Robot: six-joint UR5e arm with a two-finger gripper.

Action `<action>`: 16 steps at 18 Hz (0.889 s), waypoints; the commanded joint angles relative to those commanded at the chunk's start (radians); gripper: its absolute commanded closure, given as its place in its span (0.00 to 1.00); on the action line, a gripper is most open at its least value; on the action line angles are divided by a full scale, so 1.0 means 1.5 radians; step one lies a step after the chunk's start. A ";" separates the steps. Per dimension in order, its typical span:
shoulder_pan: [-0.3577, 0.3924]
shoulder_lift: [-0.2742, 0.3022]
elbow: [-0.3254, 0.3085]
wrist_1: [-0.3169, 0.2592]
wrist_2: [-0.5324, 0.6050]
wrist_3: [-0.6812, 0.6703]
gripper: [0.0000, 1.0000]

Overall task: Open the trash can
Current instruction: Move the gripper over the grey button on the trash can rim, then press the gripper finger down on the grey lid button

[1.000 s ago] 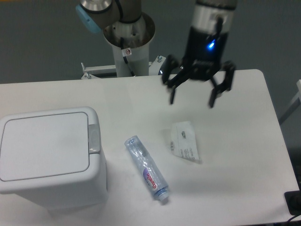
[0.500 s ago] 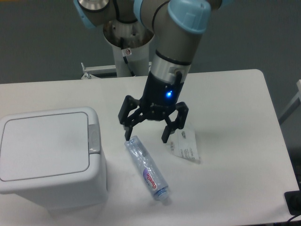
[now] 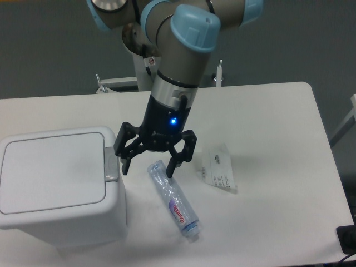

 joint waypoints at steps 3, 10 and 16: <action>-0.011 0.003 0.000 -0.001 0.000 0.000 0.00; -0.013 0.005 -0.005 0.000 -0.001 0.000 0.00; -0.012 0.004 -0.003 0.001 -0.002 0.008 0.00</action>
